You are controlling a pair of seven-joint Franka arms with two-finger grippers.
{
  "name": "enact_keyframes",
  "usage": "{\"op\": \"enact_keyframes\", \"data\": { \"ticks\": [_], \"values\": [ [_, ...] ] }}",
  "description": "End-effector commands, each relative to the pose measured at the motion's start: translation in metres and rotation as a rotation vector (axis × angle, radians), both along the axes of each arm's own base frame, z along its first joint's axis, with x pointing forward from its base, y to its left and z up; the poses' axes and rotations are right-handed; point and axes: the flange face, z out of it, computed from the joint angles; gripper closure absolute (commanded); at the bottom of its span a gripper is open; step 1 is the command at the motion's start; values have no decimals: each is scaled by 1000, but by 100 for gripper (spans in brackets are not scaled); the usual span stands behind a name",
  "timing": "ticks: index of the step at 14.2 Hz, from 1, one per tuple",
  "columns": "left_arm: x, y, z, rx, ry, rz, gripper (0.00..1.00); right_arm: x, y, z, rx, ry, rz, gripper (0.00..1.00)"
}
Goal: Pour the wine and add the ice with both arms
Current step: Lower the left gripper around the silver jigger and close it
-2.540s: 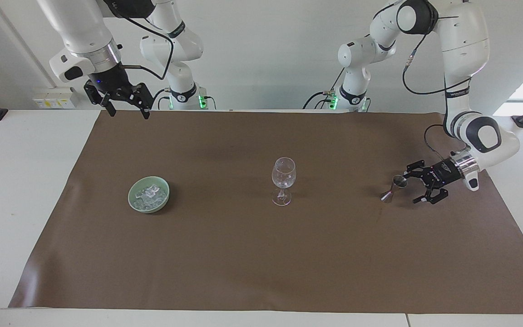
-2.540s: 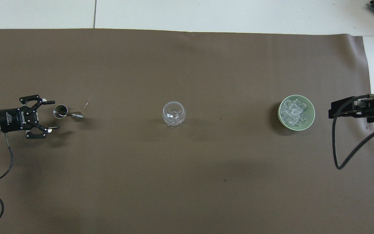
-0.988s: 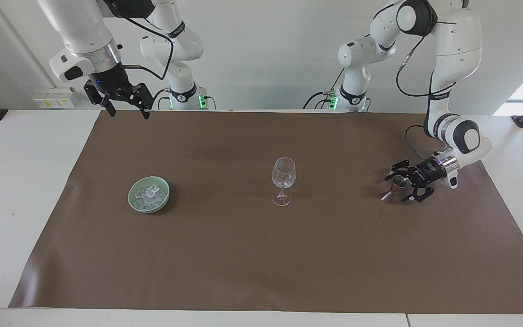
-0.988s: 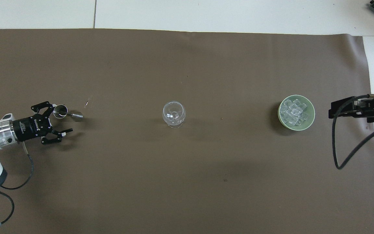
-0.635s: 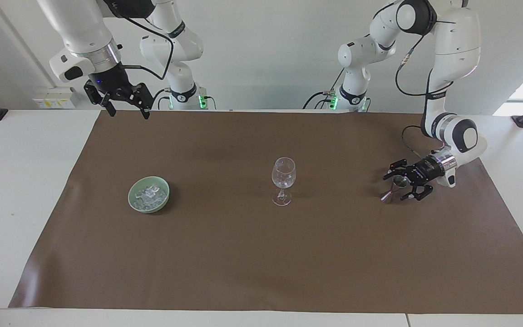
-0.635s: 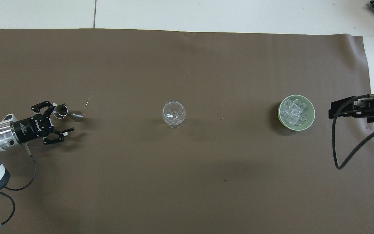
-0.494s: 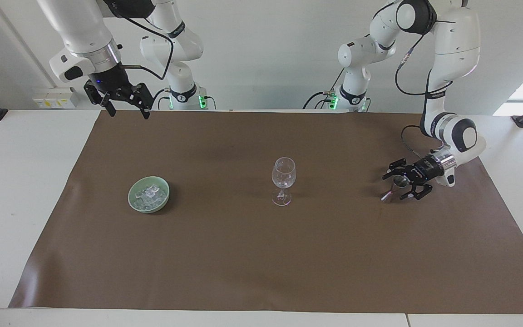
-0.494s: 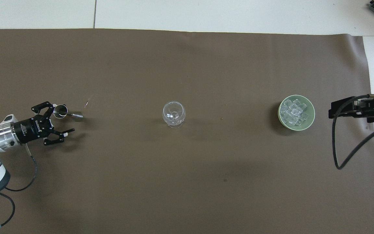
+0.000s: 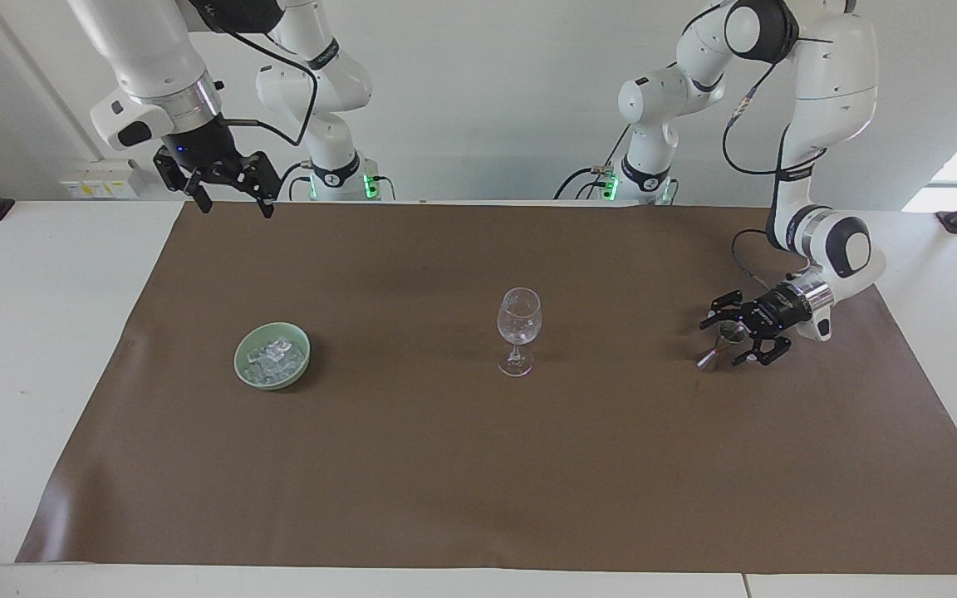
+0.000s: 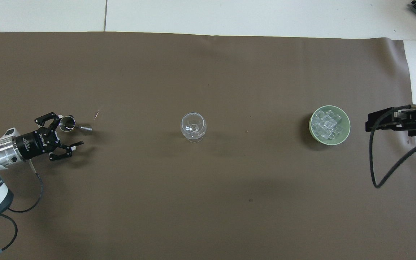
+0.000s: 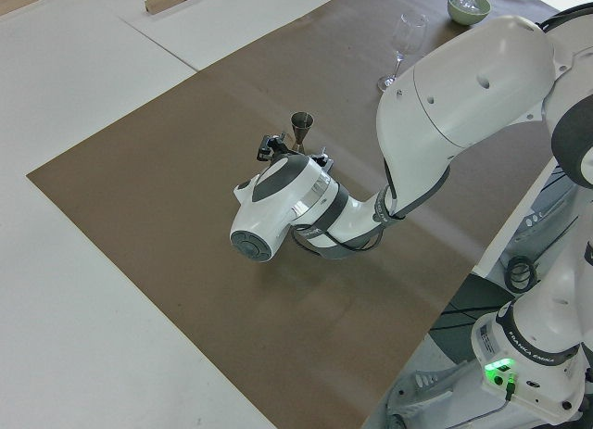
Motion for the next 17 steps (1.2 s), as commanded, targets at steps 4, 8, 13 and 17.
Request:
{"op": "enact_keyframes", "data": {
  "ticks": [4, 8, 13, 17],
  "values": [
    [-9, -6, -5, -61, -5, 68, 3, -5, -1, 3, -7, 8, 25, 0],
    [-8, -7, -5, -63, -6, 73, 4, -5, -1, 3, -7, 8, 25, 0],
    [-2, -18, -4, -73, -10, 93, 6, -5, -1, 3, -7, 8, 27, 0],
    [-4, -17, -10, -75, 1, 96, 9, -5, -1, 3, -7, 8, 25, 0]
  ]
}}
